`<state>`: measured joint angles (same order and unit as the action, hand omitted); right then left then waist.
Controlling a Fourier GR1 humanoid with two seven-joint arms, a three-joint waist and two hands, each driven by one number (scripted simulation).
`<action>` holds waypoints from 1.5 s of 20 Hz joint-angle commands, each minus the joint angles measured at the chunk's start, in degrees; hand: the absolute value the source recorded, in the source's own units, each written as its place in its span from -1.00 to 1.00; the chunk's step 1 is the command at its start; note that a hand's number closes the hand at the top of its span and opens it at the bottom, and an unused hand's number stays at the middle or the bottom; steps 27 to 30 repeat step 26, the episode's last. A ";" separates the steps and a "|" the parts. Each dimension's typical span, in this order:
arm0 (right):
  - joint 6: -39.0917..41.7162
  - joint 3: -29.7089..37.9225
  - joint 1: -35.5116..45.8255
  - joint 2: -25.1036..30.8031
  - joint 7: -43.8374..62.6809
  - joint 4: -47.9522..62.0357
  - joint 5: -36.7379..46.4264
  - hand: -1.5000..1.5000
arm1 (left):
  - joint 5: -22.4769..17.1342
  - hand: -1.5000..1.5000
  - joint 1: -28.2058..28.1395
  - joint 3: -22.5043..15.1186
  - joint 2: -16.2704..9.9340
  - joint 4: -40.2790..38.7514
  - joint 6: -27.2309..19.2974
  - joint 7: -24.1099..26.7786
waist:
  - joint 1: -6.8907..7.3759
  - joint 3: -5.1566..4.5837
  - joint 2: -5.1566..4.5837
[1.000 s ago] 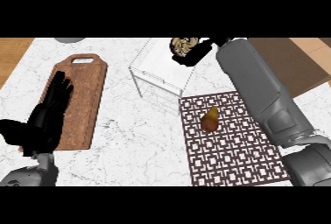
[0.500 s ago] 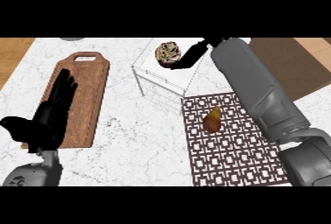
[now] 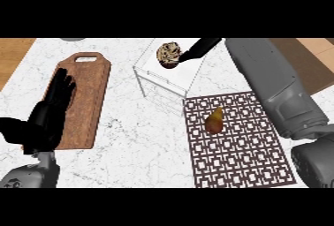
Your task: Pick the cupcake from the placemat and place it in the tiered shelf
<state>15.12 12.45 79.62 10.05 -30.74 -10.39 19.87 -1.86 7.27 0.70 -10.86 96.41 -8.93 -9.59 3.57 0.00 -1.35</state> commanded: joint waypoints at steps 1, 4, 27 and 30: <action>2.26 3.85 4.19 3.38 4.38 0.81 -3.42 -1.00 | 1.32 0.00 0.31 -1.03 1.24 -0.28 -1.12 0.04 | -0.23 -0.01 0.07; 0.44 6.04 4.16 7.17 6.34 1.78 -4.94 -1.00 | 0.56 0.00 0.91 -0.41 0.39 -1.29 0.22 0.27 | 0.29 -0.03 -0.42; 20.05 8.30 -3.27 29.50 4.56 3.70 -6.03 -1.00 | 1.15 0.00 2.50 -1.25 1.18 -1.03 0.58 1.31 | 3.43 0.27 -2.44; 20.05 8.30 -3.27 29.50 4.56 3.70 -6.03 -1.00 | 1.15 0.00 2.50 -1.25 1.18 -1.03 0.58 1.31 | 3.43 0.27 -2.44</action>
